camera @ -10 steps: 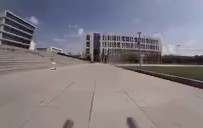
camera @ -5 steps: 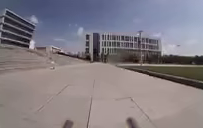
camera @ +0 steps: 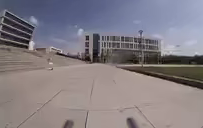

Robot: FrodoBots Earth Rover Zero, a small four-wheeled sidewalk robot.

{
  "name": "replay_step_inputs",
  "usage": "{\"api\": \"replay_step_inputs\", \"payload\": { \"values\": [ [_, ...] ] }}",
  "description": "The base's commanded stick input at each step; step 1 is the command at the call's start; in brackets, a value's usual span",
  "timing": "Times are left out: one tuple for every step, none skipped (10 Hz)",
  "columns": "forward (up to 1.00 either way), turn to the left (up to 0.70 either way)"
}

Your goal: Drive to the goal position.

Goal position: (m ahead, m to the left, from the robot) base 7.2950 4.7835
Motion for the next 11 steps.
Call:
{"api": "replay_step_inputs", "payload": {
  "values": [
    [0.70,0.00],
    [0.70,0.00],
    [0.70,0.00],
    [0.70,0.00],
    [0.70,0.00],
    [0.70,0.00],
    [0.70,0.00],
    [0.70,0.00],
    [0.70,0.00],
    [0.70,0.00],
    [0.70,0.00]
  ]
}}
